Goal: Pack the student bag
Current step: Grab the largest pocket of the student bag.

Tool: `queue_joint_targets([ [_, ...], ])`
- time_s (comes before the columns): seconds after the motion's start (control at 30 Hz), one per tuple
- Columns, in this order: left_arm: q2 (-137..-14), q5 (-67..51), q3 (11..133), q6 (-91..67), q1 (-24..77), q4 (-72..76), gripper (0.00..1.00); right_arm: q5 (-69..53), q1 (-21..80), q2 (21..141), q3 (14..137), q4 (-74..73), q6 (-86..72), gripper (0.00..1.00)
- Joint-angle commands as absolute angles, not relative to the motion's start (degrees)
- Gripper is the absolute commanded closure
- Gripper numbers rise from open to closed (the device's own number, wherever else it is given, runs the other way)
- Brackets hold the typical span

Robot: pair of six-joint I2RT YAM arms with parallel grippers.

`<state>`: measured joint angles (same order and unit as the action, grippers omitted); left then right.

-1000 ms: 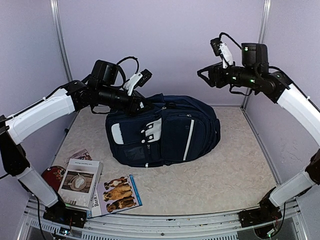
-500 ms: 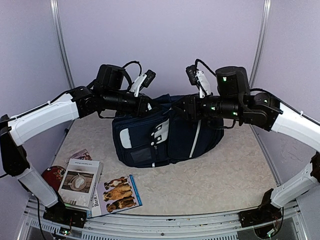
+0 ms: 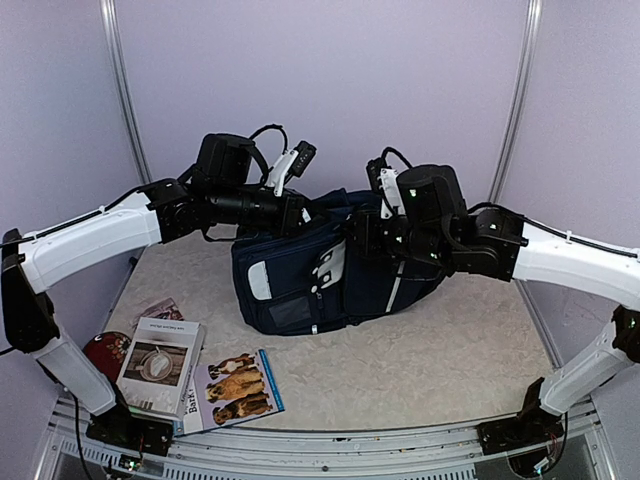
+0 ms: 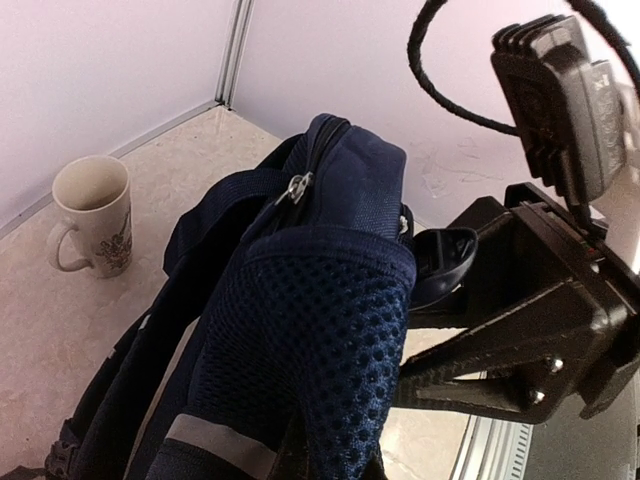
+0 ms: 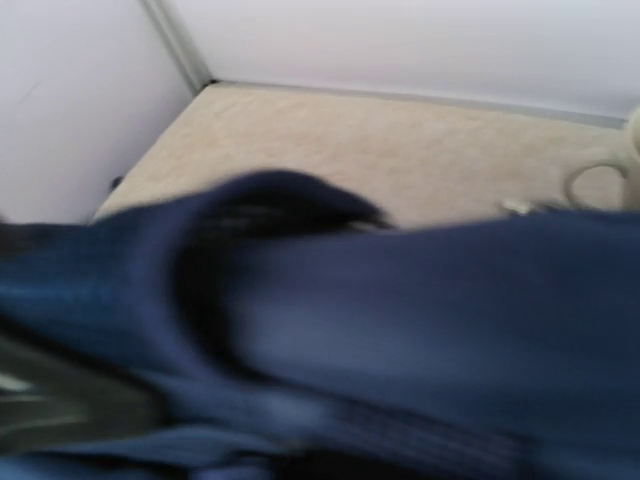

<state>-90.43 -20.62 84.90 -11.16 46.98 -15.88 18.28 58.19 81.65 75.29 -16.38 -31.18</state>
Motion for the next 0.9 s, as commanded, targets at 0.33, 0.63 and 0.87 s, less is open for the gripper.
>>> queue_joint_targets([
  [0.33, -90.0, -27.6, 85.3, -10.8, 48.4, -4.2, 1.0, 11.8, 53.1, 83.7, 73.3, -6.7, -32.5, 0.55],
  [0.63, -90.4, -30.1, 84.7, -11.2, 48.6, -2.6, 1.0, 15.5, 53.0, 87.3, 76.0, -9.4, -32.7, 0.57],
  [0.87, -89.1, -28.1, 85.0, -8.3, 48.7, -4.4, 1.0, 22.6, 51.0, 83.1, 70.8, -11.3, -34.0, 0.69],
])
